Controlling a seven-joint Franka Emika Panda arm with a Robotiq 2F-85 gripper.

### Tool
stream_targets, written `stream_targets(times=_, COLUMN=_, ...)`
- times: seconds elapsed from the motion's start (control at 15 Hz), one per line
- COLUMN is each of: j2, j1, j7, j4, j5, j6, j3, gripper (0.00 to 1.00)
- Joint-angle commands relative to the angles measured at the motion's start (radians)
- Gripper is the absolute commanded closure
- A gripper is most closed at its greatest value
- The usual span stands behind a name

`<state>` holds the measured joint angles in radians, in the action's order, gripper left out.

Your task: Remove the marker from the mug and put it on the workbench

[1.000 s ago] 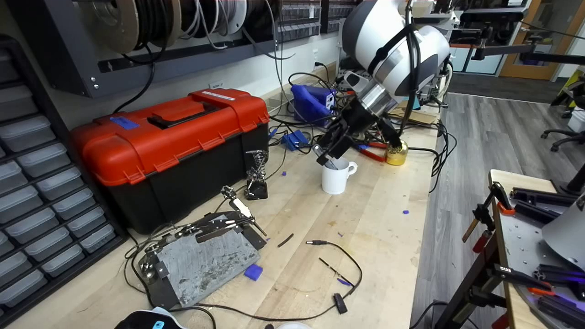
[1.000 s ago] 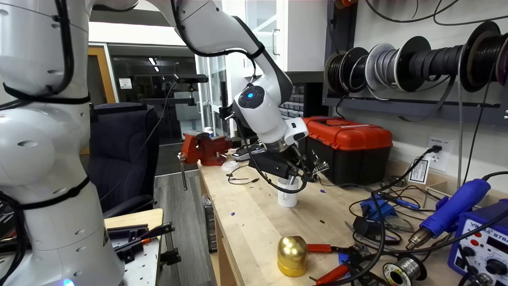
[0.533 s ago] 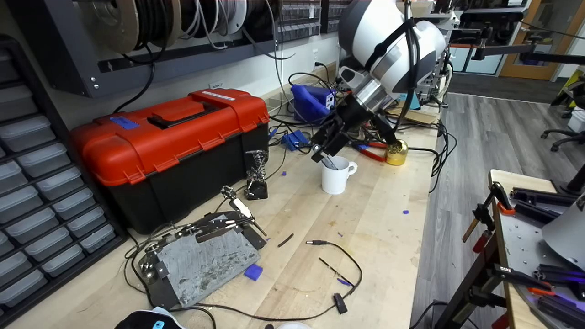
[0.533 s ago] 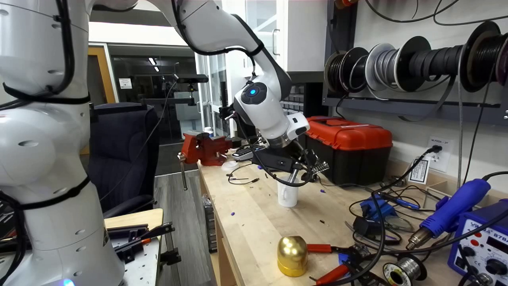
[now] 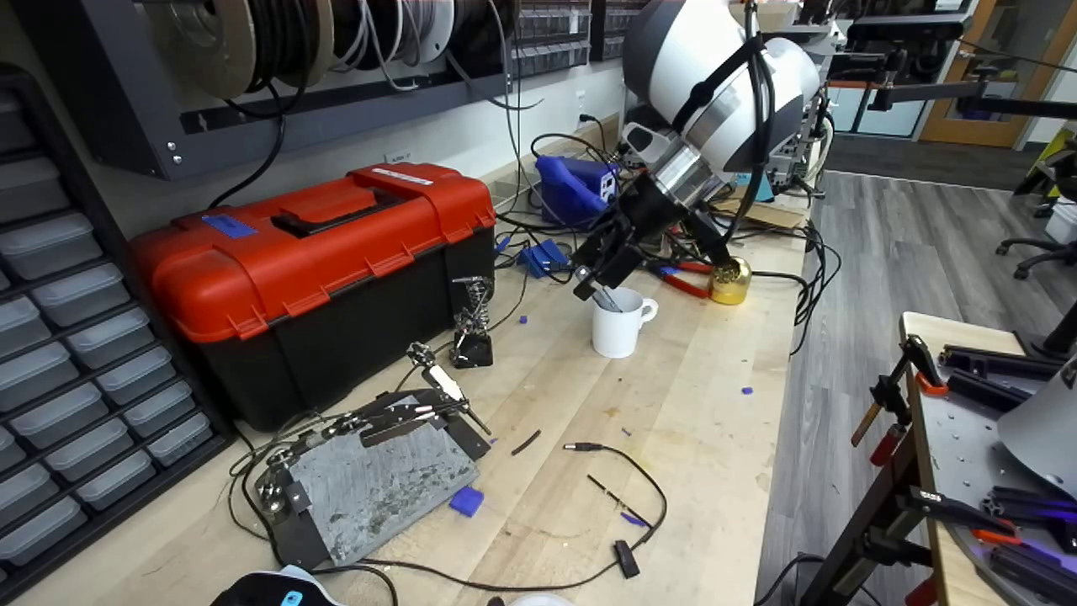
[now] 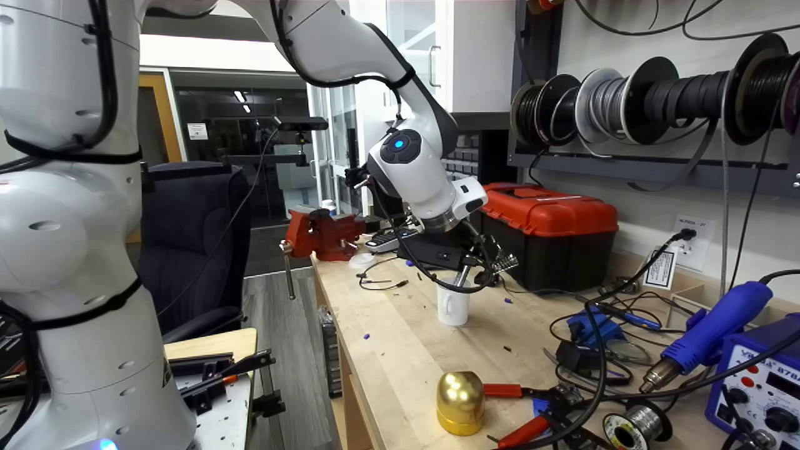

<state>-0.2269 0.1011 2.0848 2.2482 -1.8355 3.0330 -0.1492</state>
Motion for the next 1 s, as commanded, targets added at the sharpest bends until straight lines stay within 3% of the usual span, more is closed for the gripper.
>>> stream_targets(times=0.0, j2=0.006, j1=0.0, j7=-0.011, j4=0.008, j5=0.003, j6=0.008, j3=-0.001, gripper=0.3)
stream_targets(times=0.67, j2=0.009, j1=0.003, j7=-0.019, j4=0.017, j5=0.011, j6=0.012, j3=-0.004, gripper=0.95)
stream_targets(times=0.93, j2=0.012, j1=0.008, j7=-0.026, j4=0.018, j5=0.029, j6=0.018, j3=-0.012, gripper=0.94)
